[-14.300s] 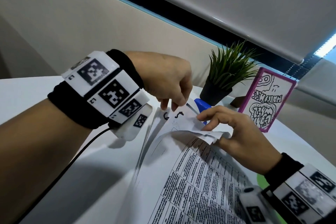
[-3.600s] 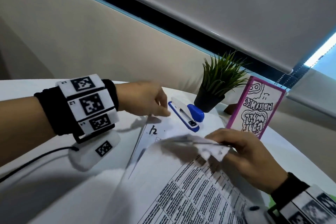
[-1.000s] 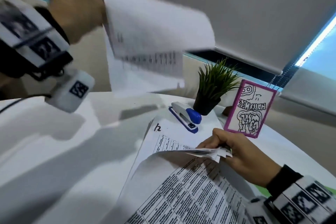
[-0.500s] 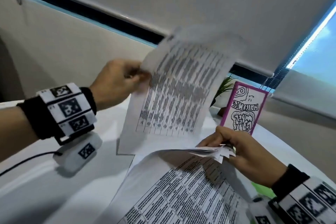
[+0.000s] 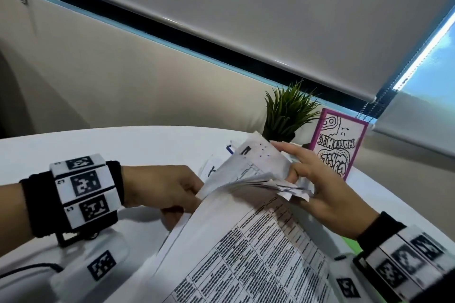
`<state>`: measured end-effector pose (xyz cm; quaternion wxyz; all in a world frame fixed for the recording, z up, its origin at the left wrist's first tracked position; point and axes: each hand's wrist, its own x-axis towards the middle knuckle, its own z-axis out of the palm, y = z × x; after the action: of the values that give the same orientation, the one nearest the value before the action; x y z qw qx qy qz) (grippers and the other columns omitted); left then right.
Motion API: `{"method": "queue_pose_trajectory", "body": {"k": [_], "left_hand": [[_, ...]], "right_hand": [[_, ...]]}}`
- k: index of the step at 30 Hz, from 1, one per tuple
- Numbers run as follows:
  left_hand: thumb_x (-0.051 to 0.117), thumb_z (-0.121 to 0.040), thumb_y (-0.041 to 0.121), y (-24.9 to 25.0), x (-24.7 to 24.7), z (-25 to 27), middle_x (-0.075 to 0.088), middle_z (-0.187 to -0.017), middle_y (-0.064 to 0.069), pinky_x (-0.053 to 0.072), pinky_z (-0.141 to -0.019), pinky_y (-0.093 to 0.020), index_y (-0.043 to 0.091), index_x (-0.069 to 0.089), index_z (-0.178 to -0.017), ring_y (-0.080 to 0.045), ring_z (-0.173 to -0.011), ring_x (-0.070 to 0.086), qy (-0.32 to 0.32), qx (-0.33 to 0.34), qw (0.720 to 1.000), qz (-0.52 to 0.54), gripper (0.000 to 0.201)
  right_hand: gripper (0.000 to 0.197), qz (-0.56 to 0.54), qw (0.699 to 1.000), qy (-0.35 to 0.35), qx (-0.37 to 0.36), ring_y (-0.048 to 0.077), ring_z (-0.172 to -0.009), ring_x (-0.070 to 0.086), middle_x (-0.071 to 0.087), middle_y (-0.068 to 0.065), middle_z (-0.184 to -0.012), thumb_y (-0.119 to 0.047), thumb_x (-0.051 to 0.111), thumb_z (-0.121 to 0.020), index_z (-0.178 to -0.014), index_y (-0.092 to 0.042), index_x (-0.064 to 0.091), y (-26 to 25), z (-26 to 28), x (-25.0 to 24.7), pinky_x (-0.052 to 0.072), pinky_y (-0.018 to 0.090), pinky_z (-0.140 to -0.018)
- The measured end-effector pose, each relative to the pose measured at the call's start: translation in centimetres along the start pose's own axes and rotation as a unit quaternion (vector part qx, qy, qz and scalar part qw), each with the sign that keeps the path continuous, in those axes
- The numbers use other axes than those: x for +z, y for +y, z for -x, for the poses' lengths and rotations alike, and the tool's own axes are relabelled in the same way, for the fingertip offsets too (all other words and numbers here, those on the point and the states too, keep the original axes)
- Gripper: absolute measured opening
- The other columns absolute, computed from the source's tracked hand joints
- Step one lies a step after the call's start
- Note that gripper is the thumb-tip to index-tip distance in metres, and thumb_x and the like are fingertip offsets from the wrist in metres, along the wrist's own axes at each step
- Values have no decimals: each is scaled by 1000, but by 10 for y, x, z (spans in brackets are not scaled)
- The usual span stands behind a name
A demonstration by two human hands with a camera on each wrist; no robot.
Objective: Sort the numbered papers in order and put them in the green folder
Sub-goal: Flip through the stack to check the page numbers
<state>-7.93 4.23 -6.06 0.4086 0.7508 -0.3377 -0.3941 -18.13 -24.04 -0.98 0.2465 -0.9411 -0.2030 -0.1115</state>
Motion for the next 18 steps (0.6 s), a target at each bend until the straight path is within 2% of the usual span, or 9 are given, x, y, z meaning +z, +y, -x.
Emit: {"method": "queue_pose_trajectory", "body": {"k": [1, 3, 6, 8, 10, 12, 15, 16, 18], "left_hand": [[61, -94, 16, 1, 2, -1, 73, -92, -20, 58, -78, -38, 13, 75, -92, -27, -80, 67, -8, 16, 1000, 12, 15], [59, -94, 11, 1, 2, -1, 73, -93, -18, 57, -78, -37, 13, 76, -92, -24, -79, 67, -17, 35, 999, 16, 17], [62, -83, 9, 2, -2, 1, 71, -89, -21, 53, -76, -35, 10, 75, -91, -22, -76, 60, -37, 31, 998, -31, 16], [65, -76, 12, 8, -8, 4, 65, -79, -10, 47, -72, -32, 16, 72, -86, -16, -72, 54, -64, 11, 991, -118, 13], [69, -77, 9, 19, -18, 4, 65, -77, 2, 48, -69, -27, 20, 70, -87, -8, -70, 56, -76, -16, 977, -198, 15], [66, -82, 3, 28, -32, -3, 70, -77, 10, 50, -65, -20, 24, 70, -92, -2, -65, 59, -16, -20, 977, -213, 24], [62, -88, 3, 31, -49, -25, 71, -101, -1, 51, -57, -16, 14, 66, -106, -6, -63, 61, 137, -1, 976, -170, 21], [63, -90, 6, 30, -52, -32, 69, -106, -5, 51, -55, -15, 11, 63, -111, -7, -63, 60, 171, -4, 970, -175, 22], [65, -90, 12, 29, -53, -45, 70, -106, -5, 52, -57, -18, 10, 61, -113, -11, -65, 63, 193, -7, 962, -192, 24]], "right_hand": [[20, -19, 1000, -3, 7, 7, -128, 48, 54, -12, -136, -34, 71, -82, -81, -24, 55, 3, -3, 2, 40, 29, -102], [21, -54, 998, -10, 12, 7, -97, 60, 64, -12, -102, -16, 75, -84, -80, -15, 54, 10, -9, 8, 47, 26, -84], [23, -59, 998, 13, 16, 11, -70, 57, 62, -10, -75, -10, 75, -84, -73, -15, 55, 17, -13, 13, 47, 34, -64], [22, -58, 998, 37, 8, 17, -67, 56, 61, -6, -73, -24, 73, -85, -73, -18, 55, 20, -14, 14, 47, 40, -61], [22, -64, 997, 49, -1, 21, -68, 57, 62, -3, -73, -36, 69, -85, -75, -21, 56, 20, -13, 15, 48, 40, -61], [17, -93, 994, 54, 1, 20, -73, 63, 67, -1, -78, -30, 72, -86, -90, -20, 60, 21, -13, 17, 52, 36, -65], [56, -141, 987, 60, 39, 13, -83, 70, 73, -3, -86, -12, 75, -78, -129, -18, 54, 23, -12, 15, 56, 27, -80], [55, -131, 989, 52, 38, 13, -84, 70, 74, -6, -88, -14, 77, -78, -129, -18, 57, 23, -13, 14, 56, 28, -82], [28, -101, 995, 18, 17, 16, -83, 71, 75, -5, -90, -25, 78, -79, -106, -18, 73, 21, -17, 12, 58, 36, -76]]}}
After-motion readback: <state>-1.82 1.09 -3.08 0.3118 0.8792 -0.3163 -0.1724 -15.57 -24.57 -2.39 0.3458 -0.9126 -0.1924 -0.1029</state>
